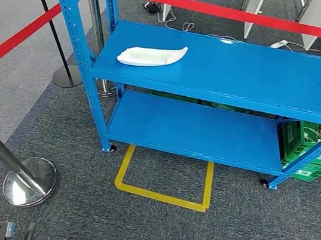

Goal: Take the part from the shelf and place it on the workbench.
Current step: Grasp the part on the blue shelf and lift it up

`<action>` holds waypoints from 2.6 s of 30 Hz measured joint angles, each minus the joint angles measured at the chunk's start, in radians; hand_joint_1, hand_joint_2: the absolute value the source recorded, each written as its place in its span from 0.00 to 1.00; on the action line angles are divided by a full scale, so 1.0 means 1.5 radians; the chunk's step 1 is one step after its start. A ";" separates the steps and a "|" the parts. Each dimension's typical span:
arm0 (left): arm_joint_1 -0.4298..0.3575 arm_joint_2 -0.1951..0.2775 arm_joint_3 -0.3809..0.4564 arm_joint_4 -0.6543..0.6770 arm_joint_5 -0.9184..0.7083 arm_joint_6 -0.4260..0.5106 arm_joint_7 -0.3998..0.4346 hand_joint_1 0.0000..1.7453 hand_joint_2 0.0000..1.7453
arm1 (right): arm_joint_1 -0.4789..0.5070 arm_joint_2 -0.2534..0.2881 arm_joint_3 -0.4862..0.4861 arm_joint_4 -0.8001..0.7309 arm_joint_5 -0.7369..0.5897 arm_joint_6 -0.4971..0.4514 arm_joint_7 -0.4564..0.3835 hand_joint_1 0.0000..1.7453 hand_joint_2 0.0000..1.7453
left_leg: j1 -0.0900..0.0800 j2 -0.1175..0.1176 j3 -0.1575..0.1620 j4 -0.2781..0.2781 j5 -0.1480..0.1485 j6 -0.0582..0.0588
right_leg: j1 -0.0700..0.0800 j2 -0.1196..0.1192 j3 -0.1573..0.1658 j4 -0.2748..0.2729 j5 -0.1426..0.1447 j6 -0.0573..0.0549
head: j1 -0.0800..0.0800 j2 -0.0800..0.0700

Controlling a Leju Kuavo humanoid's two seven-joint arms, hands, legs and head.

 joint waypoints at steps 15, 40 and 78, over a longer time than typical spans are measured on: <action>0.028 -0.042 0.093 -0.296 -0.115 -0.049 -0.112 0.00 1.00 | 0.040 -0.037 0.078 -0.090 -0.043 -0.054 0.013 0.00 1.00 | 0.002 0.000 0.011 -0.016 0.005 0.024 | -0.005 -0.002 -0.068 0.122 -0.053 0.020 | 0.006 0.000; 0.054 -0.075 0.147 -0.663 -0.332 -0.128 -0.264 0.00 1.00 | 0.064 -0.103 0.238 -0.182 -0.069 -0.143 0.111 0.00 1.00 | 0.009 0.000 -0.059 0.034 0.023 -0.008 | -0.007 0.001 -0.002 0.017 -0.024 0.010 | -0.005 0.000; 0.066 0.161 -0.065 -0.692 -0.429 -0.003 -0.039 0.00 1.00 | 0.025 -0.142 0.352 -0.213 -0.147 -0.141 0.095 0.00 0.00 | 0.012 -0.001 -0.054 0.034 0.013 0.014 | -0.005 -0.002 -0.109 0.205 -0.098 0.020 | -0.002 0.000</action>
